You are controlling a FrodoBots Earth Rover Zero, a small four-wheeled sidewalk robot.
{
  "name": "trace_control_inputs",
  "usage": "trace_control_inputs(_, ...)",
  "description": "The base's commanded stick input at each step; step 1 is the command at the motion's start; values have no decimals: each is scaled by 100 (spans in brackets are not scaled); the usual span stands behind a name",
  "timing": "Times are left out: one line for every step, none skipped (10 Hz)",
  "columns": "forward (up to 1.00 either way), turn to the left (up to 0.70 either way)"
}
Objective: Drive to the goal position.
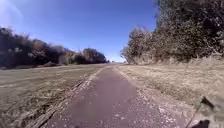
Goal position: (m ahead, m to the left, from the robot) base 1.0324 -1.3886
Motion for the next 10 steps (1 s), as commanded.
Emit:
trace_control_inputs(70,-14)
trace_control_inputs(70,-14)
trace_control_inputs(70,-8)
trace_control_inputs(70,-2)
trace_control_inputs(70,0)
trace_control_inputs(70,0)
trace_control_inputs(70,0)
trace_control_inputs(70,0)
trace_control_inputs(70,0)
trace_control_inputs(70,0)
